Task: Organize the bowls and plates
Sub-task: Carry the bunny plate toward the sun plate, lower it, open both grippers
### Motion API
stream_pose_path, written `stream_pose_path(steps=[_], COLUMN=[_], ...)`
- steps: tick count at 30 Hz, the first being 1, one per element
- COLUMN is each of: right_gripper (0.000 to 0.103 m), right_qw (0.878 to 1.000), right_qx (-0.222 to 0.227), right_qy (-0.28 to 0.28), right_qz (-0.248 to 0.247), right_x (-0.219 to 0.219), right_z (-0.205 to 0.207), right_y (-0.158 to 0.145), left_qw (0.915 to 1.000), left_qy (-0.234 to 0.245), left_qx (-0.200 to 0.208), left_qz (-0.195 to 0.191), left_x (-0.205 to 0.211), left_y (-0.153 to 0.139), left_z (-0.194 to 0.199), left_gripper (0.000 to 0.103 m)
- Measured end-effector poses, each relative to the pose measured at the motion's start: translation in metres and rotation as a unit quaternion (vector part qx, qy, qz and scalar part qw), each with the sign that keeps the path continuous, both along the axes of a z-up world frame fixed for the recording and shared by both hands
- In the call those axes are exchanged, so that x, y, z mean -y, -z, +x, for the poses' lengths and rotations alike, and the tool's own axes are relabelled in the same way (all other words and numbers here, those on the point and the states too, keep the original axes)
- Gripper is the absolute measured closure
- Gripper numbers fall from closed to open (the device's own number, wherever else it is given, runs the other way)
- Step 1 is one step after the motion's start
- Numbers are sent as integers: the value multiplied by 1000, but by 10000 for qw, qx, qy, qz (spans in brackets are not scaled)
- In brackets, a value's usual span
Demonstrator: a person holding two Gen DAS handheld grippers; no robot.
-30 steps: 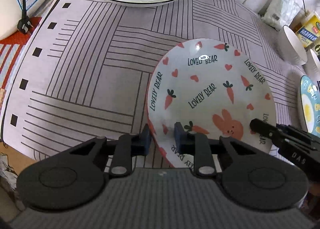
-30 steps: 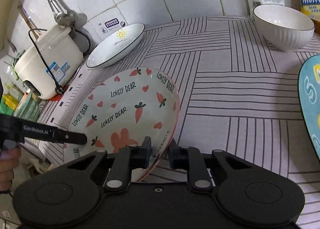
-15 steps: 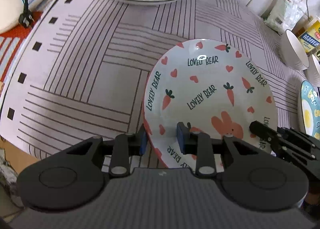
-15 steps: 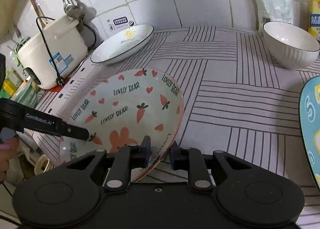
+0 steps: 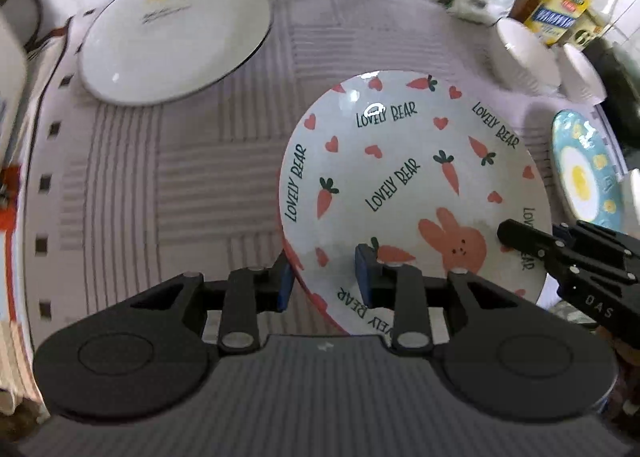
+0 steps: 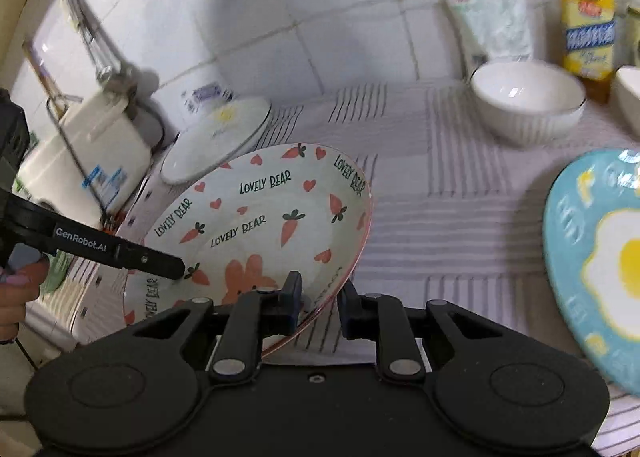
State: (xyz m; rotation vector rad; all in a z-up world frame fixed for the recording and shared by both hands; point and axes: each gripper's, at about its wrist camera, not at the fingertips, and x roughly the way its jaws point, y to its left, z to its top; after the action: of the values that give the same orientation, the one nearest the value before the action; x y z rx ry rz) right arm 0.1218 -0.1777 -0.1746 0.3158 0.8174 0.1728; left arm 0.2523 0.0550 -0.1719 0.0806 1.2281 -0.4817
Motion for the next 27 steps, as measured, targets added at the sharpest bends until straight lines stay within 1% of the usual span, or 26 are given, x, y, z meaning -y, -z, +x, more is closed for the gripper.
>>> stream_pose_path(steps=[2,6,10,13,15,16,18,20,24,27], right_gripper=[80,80,80,79,79,78,78,78,78,77], right_qw=[9999,9992,9982,9980,9983,9979,9969,9962,9950,9946], right_qx=[118,326,369,280,167,122,81,-58,-87,-128], right_qy=[-6,209,470,557,460,510,681,782,832,843], right_qz=[-123,-121,-82,-125,-317,-382,-386,-387,-540,-596], right_x=[4,15,22,22,23,25,31,35,37,38], right_z=[6,22,38,50,60,66,75,82,86,89], right_y=[-6,-10,-10,-7,-1,3,12,16,16,17], left_qw=[9998,9988,9974,9969,9973,9983,9983,9979,9979,9977], left_qy=[136,314,509,597,587,474,471,538,510,533], left_qx=[108,367,504,492,423,325,304,304,239,317], left_qz=[-37,-86,-100,-116,-83,-130,-154,-166,-304,-258], left_x=[8,22,33,38,44,47,52,57,60,63], left_y=[-5,-12,-11,-3,9,17,27,32,38,40], left_z=[11,36,57,71,80,87,92,96,101,102], left_gripper=[73,73,73,73,72,72,72,72,72,72])
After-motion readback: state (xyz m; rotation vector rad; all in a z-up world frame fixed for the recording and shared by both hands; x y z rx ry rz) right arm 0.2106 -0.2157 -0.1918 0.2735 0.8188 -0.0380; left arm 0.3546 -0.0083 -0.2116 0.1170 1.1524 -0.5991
